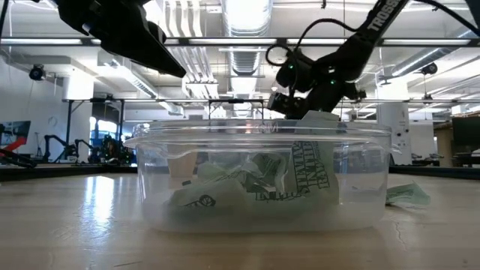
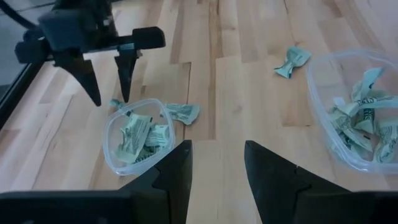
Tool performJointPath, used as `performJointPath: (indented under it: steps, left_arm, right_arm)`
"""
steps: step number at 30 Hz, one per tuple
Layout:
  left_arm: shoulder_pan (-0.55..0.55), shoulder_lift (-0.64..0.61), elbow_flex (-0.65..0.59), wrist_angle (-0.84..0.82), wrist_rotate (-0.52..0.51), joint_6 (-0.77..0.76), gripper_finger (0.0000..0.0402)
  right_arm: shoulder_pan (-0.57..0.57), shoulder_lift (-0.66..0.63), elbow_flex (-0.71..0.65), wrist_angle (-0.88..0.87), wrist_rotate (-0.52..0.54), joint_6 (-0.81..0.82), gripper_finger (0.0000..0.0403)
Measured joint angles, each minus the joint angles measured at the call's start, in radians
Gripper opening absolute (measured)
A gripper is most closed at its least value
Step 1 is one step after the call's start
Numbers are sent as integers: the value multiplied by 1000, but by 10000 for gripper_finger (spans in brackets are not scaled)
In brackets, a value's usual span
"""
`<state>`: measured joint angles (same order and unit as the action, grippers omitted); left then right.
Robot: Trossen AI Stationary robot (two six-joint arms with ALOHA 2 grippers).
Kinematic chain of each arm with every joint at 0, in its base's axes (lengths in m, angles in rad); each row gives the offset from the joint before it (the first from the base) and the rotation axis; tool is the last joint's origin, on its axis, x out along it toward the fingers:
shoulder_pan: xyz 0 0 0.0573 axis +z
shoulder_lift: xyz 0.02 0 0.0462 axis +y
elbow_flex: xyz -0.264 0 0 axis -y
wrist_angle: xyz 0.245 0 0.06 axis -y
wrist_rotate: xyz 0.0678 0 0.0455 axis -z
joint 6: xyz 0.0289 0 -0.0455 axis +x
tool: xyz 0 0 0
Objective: Pick and place Stevia / Truvia into bins
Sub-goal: Put the white stevia packet into the top transparent bin
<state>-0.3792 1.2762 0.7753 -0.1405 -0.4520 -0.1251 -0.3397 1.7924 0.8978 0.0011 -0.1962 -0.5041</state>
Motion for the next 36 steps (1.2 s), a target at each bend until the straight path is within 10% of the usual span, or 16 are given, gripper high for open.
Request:
performJointPath:
  steps: [12, 36]
  left_arm:
    - [-4, 0, 0, -14, 1, 1, 130]
    - [-4, 0, -2, -27, 1, 1, 130]
  right_arm:
    - [0, 107, 146, -227, -25, 49, 181]
    - [1, -25, 129, -246, -12, 115, 10]
